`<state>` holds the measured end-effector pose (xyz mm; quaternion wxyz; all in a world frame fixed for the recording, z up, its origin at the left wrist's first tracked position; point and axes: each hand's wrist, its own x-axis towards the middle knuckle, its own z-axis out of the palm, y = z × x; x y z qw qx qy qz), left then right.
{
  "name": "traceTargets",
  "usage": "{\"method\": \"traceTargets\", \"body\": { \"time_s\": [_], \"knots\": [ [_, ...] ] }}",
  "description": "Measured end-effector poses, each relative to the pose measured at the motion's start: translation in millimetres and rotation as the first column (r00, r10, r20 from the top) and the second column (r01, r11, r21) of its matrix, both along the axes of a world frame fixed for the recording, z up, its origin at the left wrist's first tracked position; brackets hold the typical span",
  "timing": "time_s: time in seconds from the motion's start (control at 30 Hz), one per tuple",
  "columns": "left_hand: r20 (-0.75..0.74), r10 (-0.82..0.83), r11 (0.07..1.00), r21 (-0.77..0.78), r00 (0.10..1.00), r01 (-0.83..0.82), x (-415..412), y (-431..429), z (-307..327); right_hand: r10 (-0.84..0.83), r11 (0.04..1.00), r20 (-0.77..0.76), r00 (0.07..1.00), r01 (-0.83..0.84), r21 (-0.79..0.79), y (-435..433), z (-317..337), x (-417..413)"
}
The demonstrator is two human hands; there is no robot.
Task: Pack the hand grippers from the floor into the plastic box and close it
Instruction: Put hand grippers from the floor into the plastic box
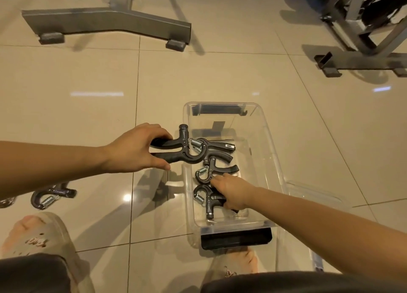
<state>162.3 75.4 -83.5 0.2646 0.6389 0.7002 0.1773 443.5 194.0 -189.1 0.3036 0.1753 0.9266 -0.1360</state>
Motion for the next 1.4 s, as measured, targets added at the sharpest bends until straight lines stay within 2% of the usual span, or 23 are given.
{"method": "traceTargets", "body": {
  "time_s": [0.2, 0.4, 0.53, 0.6, 0.63, 0.67, 0.73, 0.77, 0.8, 0.83, 0.93, 0.97, 1.03, 1.1, 1.2, 1.27, 1.4],
  "knots": [
    [0.034, -0.037, 0.999, 0.002, 0.999, 0.037, 8, 7, 2, 0.038, 0.998, -0.018, 0.999, -0.037, 0.044, 4, -4, 5],
    [0.028, -0.032, 0.999, -0.002, 0.999, 0.032, 10, 5, 4, -0.061, 0.998, -0.03, 0.998, 0.061, 0.017, 13, 5, 9],
    [0.015, -0.017, 1.0, -0.002, 1.0, 0.017, 15, 4, 7, -0.188, 0.982, -0.087, 0.978, 0.185, -0.046, 14, 19, 11],
    [-0.008, 0.012, 1.0, 0.019, 1.0, -0.012, 20, 4, 8, -0.349, 0.935, -0.191, 0.917, 0.326, -0.141, 15, 39, 8],
    [-0.022, 0.036, 0.999, 0.036, 0.999, -0.035, 22, 4, 10, -0.48, 0.87, -0.256, 0.839, 0.419, -0.261, 16, 54, 5],
    [-0.039, 0.059, 0.997, 0.055, 0.997, -0.057, 25, 4, 11, -0.637, 0.75, -0.294, 0.713, 0.486, -0.448, 15, 71, 1],
    [-0.081, 0.083, 0.993, 0.095, 0.993, -0.075, 30, 4, 15, -0.881, 0.387, -0.197, 0.43, 0.418, -0.822, 9, 102, -5],
    [-0.098, 0.083, 0.991, 0.117, 0.992, -0.071, 31, 4, 17, -0.932, 0.239, -0.113, 0.344, 0.351, -0.905, 5, 114, -8],
    [-0.11, 0.081, 0.988, 0.137, 0.991, -0.066, 33, 3, 20, -0.954, 0.165, -0.071, 0.292, 0.309, -0.937, -1, 122, -13],
    [-0.12, 0.081, 0.986, 0.155, 0.989, -0.062, 35, 2, 23, -0.967, 0.131, -0.059, 0.248, 0.284, -0.95, -7, 128, -17],
    [-0.166, 0.084, 0.983, 0.176, 0.983, -0.054, 43, 2, 36, -0.992, 0.088, -0.062, 0.114, 0.244, -0.966, -13, 134, -25],
    [-0.165, 0.084, 0.985, 0.16, 0.983, -0.058, 46, 3, 42, -0.993, 0.09, -0.07, 0.09, 0.241, -0.966, -11, 138, -25],
    [-0.136, 0.103, 0.989, 0.116, 0.985, -0.088, 46, 3, 56, -0.983, 0.178, -0.157, 0.097, 0.266, -0.948, -2, 147, -23],
    [-0.127, 0.112, 0.989, 0.115, 0.986, -0.098, 41, 4, 68, -0.952, 0.301, -0.267, 0.15, 0.302, -0.904, 7, 155, -16],
    [-0.094, 0.024, 0.996, 0.083, 0.995, -0.016, 36, 5, 83, -0.899, 0.431, -0.36, 0.249, 0.353, -0.83, 13, 166, -11],
    [-0.021, -0.033, 0.999, 0.042, 0.999, 0.034, 39, 10, 94, -0.875, 0.474, -0.386, 0.291, 0.36, -0.804, 13, 176, -14],
    [0.185, 0.023, 1.0, -0.02, 0.982, -0.019, 44, 23, 111, -0.827, 0.548, -0.45, 0.338, 0.303, -0.78, 9, 196, -32]
  ]
}}
